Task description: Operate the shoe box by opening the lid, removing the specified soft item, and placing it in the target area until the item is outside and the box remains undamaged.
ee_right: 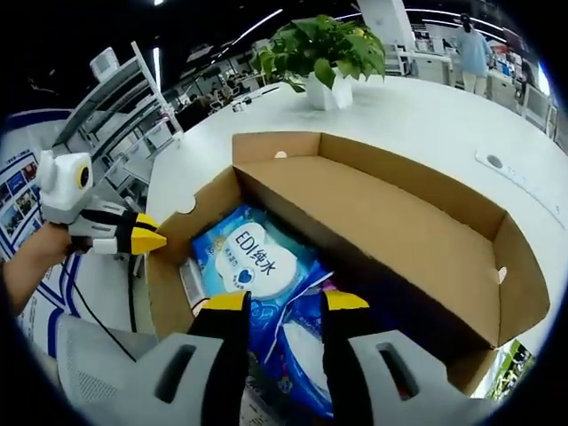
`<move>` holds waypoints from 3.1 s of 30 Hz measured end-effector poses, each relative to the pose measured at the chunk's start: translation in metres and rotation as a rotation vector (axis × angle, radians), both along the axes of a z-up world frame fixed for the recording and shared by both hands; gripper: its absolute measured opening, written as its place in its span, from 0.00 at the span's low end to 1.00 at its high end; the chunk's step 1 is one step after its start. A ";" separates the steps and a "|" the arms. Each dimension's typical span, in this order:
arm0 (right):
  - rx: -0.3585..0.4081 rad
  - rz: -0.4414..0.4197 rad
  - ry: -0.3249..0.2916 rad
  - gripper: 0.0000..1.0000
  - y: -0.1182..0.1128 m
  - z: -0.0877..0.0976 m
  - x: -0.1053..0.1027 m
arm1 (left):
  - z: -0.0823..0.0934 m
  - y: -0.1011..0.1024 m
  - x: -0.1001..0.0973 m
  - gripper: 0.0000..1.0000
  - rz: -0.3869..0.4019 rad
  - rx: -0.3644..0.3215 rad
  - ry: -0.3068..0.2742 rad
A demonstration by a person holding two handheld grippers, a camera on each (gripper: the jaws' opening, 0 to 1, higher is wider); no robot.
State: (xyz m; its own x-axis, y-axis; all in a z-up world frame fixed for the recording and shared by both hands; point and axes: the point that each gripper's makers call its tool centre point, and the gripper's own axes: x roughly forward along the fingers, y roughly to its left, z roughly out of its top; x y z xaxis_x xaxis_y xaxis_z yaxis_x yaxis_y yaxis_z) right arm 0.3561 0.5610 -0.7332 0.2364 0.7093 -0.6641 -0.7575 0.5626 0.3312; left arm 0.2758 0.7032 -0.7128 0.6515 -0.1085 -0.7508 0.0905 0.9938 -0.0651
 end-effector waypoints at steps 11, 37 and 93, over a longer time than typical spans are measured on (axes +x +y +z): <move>-0.055 -0.022 -0.094 0.05 0.002 -0.007 0.019 | 0.000 0.000 -0.002 0.04 0.001 -0.003 -0.006; -0.030 -0.053 -0.072 0.02 0.005 0.002 0.022 | -0.001 0.000 -0.002 0.04 0.002 -0.001 -0.006; -0.020 -0.135 -0.063 0.00 -0.063 0.036 0.022 | -0.009 -0.060 0.034 0.20 -0.202 -0.052 0.093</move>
State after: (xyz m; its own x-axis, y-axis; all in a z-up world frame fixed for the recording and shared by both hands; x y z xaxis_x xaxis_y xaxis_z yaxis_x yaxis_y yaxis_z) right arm 0.3777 0.4981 -0.6976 0.3701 0.6550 -0.6587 -0.6933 0.6667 0.2735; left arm 0.3096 0.6432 -0.7218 0.5407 -0.2695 -0.7969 0.2783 0.9513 -0.1329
